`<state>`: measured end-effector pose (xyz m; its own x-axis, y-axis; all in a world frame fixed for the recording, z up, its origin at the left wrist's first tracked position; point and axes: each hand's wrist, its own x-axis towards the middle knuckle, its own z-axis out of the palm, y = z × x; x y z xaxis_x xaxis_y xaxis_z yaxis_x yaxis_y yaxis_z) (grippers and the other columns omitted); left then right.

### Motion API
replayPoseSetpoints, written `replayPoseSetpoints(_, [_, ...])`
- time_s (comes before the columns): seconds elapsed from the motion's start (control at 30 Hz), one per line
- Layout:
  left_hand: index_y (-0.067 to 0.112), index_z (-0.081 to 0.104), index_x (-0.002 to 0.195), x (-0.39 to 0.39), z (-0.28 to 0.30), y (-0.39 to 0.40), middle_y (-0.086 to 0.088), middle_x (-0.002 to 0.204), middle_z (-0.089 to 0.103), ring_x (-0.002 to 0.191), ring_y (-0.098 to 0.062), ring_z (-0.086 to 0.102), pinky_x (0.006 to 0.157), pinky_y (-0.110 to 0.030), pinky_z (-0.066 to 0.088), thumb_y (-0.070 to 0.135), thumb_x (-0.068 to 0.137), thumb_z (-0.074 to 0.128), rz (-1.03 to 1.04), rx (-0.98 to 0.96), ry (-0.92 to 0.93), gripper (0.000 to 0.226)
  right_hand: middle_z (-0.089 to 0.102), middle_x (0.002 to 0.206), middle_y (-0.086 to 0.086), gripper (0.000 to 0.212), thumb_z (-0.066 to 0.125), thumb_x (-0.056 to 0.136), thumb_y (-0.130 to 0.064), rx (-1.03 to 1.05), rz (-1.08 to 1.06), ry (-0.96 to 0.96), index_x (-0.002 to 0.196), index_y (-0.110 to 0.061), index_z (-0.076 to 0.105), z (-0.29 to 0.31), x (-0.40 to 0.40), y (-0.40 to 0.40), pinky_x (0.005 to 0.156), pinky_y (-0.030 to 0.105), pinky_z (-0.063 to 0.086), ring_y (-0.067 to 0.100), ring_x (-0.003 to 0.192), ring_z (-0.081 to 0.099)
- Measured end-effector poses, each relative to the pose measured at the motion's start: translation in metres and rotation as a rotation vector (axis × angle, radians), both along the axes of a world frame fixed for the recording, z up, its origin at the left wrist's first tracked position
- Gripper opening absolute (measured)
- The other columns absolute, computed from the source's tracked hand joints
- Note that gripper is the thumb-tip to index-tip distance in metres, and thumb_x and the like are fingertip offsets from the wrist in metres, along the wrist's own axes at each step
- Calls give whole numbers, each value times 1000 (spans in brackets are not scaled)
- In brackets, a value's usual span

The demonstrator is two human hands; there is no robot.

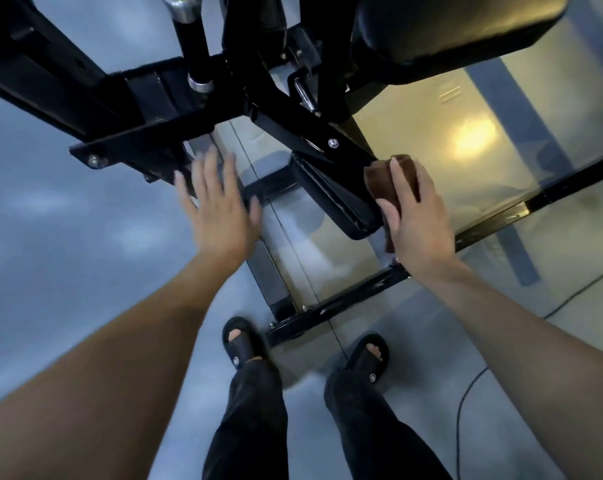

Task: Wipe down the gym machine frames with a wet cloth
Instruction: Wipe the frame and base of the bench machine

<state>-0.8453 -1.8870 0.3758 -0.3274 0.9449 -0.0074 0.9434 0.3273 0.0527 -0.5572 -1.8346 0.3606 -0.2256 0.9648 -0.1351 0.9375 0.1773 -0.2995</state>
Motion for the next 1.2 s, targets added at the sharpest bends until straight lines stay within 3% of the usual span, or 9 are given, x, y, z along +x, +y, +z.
replayPoseSetpoints(0.13, [14,51,142,64,-32,-47,-11,151,42,143,-31,33,123,-47,20,35,97,52,98,-228,-356,50,51,148,9,58,40,110,-48,-197,-283,384,163,-29,27,-10,24,-21,108,48,48,30,130,54])
replayPoseSetpoints(0.3, [20,71,111,112,-53,-81,1,108,73,95,-24,68,83,-34,56,27,98,53,446,-392,-1097,23,67,134,3,52,51,104,-56,-816,-919,994,153,-43,43,-42,27,-77,105,52,53,27,115,69])
replayPoseSetpoints(0.5, [3,71,112,113,-68,-123,-4,85,73,68,-9,69,65,-22,60,3,102,43,617,-488,-1523,30,65,140,7,104,81,68,-75,-985,-966,1276,156,-36,42,-88,-15,-146,108,57,50,33,118,70])
replayPoseSetpoints(0.6, [11,71,93,99,-75,-151,-10,86,69,83,-19,67,77,-35,64,25,103,43,633,-574,-1611,33,70,132,11,96,68,72,-86,-972,-1016,1323,144,-24,60,-109,-39,-180,109,52,50,33,118,70])
replayPoseSetpoints(0.67, [10,69,103,88,-87,-167,-16,103,74,101,-30,69,81,-43,63,46,102,37,677,-648,-1713,49,72,128,12,82,55,87,-80,-902,-1102,1348,141,-18,62,-122,-56,-201,106,49,52,31,114,72])
replayPoseSetpoints(0.8, [14,74,103,79,-108,-194,-5,94,77,88,-21,73,60,-25,58,39,102,57,589,-684,-1651,31,72,128,7,59,50,102,-61,-704,-1199,1362,147,-23,53,-147,-82,-236,97,46,58,23,107,75])
replayPoseSetpoints(1.0, [3,68,126,91,-169,-221,-11,114,76,107,-24,73,92,-35,60,17,100,65,659,-624,-1741,29,61,144,8,86,76,92,-42,-540,-1319,1439,161,-25,27,-197,-67,-260,96,52,59,25,113,72])
replayPoseSetpoints(1.13, [14,70,120,114,-229,-226,-5,106,76,100,-23,71,94,-43,58,23,102,59,236,-336,-1241,24,70,133,2,77,69,93,-58,-700,-1278,1421,155,-20,41,-251,-45,-269,94,43,61,19,107,74])
replayPoseSetpoints(1.2, [17,69,122,125,-255,-222,0,110,74,103,-19,68,95,-38,54,23,103,55,-45,-263,-1046,25,76,114,4,58,62,92,-68,-807,-1214,1396,120,-17,68,-275,-32,-264,101,40,57,20,100,74])
